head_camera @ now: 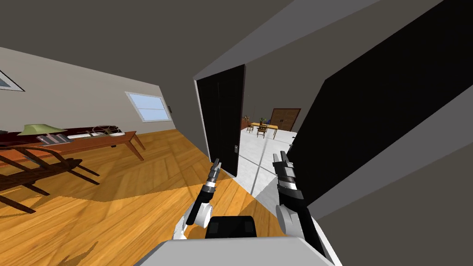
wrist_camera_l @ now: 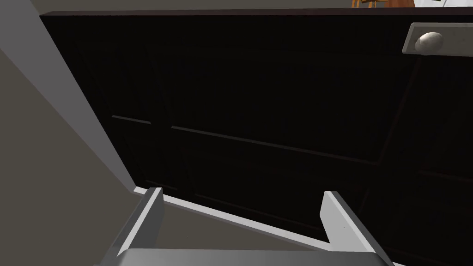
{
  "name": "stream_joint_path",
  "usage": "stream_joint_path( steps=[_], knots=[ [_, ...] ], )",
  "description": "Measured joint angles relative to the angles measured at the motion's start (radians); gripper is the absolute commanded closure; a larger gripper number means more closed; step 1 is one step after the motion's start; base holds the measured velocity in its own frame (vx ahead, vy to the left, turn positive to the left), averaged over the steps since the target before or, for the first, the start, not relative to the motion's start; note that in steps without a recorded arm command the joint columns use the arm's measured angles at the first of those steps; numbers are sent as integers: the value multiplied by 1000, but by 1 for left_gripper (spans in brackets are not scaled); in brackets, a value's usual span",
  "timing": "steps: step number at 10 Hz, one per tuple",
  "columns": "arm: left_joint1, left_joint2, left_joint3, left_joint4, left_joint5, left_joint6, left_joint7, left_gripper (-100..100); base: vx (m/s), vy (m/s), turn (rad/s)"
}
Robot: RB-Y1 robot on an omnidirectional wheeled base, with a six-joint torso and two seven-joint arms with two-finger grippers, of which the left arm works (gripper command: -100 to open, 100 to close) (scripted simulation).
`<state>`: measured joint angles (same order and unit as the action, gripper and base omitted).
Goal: Push the door open
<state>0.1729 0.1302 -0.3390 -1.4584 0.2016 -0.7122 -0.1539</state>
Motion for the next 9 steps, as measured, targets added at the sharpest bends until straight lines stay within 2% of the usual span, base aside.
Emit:
stream_joint_path(
  steps=[3, 8, 9],
  knots=[
    [-15, 6, -26, 54, 20, -6, 1, -100, 74, 58, -126],
    [-65, 4, -73, 177, 58, -14, -1, -100, 75, 62, -109],
    [-69, 12, -82, 194, 67, -15, 2, -100, 77, 73, -112]
  ],
)
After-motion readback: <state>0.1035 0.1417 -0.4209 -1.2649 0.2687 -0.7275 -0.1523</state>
